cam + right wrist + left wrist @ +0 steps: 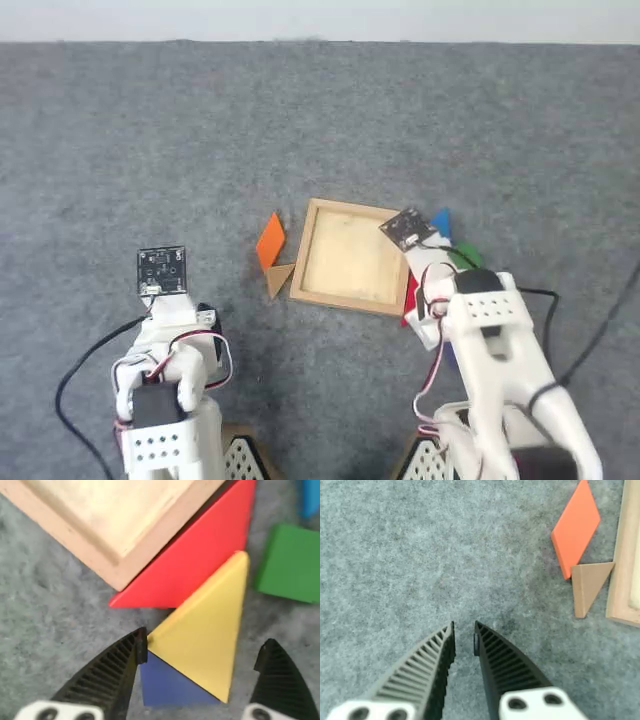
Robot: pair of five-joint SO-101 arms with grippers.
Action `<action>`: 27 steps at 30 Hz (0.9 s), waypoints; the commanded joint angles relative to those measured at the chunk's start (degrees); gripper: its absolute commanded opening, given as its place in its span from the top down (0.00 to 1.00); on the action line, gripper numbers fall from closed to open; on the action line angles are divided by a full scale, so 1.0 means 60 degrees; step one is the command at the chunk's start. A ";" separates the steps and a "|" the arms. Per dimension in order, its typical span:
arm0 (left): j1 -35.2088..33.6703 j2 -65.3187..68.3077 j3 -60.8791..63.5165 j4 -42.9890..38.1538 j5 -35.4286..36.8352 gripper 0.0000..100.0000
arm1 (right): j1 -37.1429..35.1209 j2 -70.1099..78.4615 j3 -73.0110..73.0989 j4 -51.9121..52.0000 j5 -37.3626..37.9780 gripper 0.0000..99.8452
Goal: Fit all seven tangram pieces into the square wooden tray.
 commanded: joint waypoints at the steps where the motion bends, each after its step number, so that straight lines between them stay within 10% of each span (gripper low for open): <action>1: -0.0029 -0.0176 -0.0110 0.0044 0.0088 0.94 | 0.0154 0.1297 -0.0322 -0.0623 0.0249 0.66; 18: -0.0029 -0.0176 -0.0110 0.0044 0.0088 0.94 | 0.0183 0.2571 -0.1333 -0.0330 -0.0469 0.67; 27: -0.0029 -0.0176 -0.0110 0.0044 0.0088 0.94 | 0.0168 0.2571 -0.1333 -0.0476 -0.0777 0.91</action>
